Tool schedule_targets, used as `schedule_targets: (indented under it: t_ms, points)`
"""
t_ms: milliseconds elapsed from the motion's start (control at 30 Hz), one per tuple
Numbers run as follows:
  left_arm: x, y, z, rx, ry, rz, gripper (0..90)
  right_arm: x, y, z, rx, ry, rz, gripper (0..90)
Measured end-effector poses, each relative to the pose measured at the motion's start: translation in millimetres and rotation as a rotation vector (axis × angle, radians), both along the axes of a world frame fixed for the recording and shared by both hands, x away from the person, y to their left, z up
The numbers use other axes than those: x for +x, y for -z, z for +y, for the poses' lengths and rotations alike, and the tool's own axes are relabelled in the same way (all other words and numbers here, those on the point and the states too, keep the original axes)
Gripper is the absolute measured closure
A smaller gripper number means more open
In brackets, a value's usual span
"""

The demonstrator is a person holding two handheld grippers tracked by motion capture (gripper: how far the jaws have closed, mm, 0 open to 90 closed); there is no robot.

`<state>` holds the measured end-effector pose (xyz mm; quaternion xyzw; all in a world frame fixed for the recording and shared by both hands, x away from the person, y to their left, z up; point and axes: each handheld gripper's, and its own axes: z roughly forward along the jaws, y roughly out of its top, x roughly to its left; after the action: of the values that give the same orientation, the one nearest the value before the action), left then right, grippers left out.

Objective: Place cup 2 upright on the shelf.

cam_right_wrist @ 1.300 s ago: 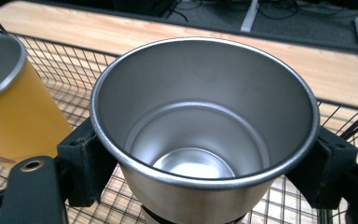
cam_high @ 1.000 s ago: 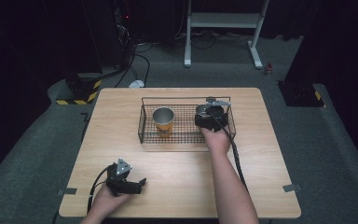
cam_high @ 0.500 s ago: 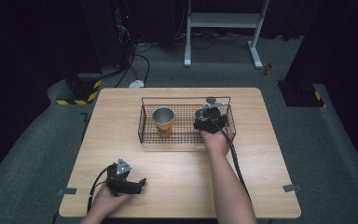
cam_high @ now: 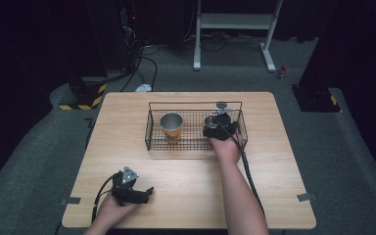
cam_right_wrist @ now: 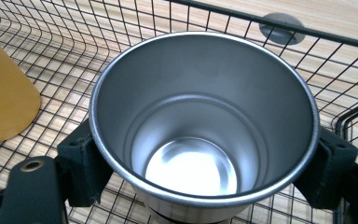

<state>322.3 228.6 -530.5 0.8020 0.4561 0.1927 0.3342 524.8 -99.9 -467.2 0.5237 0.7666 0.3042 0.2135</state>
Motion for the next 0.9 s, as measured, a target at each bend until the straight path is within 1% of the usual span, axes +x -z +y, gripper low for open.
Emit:
schedule_targets:
  t_ms: [400, 900]
  points:
    - [0.0, 0.0, 0.0, 0.0, 0.0, 0.0, 0.4, 0.8, 1.1, -0.9, -0.003, -0.004, 0.012, 18.5]
    - [0.0, 0.0, 0.0, 0.0, 0.0, 0.0, 0.4, 0.1, 1.4, 0.3, -0.012, -0.004, 0.014, 18.3]
